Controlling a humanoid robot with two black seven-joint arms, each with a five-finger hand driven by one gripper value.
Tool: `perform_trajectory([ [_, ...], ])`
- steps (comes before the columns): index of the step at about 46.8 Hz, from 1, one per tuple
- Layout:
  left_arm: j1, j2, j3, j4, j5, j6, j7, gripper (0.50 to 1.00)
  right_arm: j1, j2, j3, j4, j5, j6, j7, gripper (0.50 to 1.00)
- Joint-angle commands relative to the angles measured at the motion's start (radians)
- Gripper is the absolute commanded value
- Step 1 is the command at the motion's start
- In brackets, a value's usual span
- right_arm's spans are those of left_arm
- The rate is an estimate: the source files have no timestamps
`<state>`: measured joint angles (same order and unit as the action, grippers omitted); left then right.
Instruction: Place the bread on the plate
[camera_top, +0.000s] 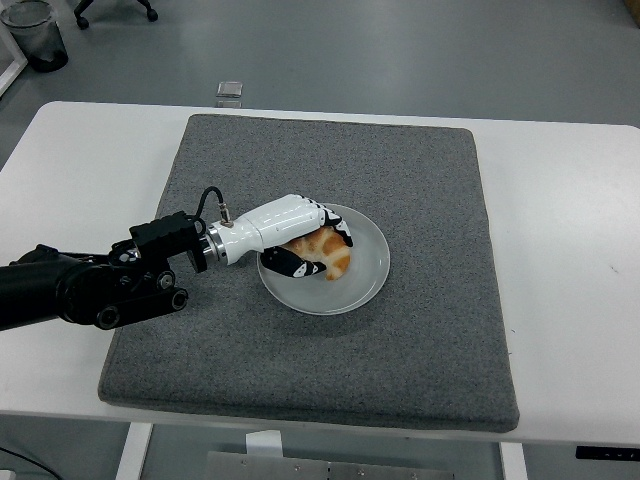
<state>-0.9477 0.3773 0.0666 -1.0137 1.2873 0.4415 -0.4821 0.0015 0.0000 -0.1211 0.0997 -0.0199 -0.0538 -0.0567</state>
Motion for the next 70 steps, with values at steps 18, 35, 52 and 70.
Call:
perform_trajectory([
  [18,0.000,0.015,-0.025,-0.019,-0.023,0.000,0.000,0.960,0.000,0.000,0.000,0.000,0.000,0.000,0.000,0.938],
  [35,-0.005,0.026,-0.033,-0.032,-0.103,-0.004,0.000,0.988,0.000,0.000,0.000,0.000,0.000,0.000,0.000,0.938],
  [52,-0.006,0.041,-0.201,-0.031,-0.272,-0.107,0.000,0.988,0.000,0.000,0.000,0.000,0.000,0.000,0.000,0.938],
  [70,-0.006,0.074,-0.277,-0.031,-0.437,-0.219,0.000,0.988,0.000,0.000,0.000,0.000,0.000,0.000,0.000,0.938],
])
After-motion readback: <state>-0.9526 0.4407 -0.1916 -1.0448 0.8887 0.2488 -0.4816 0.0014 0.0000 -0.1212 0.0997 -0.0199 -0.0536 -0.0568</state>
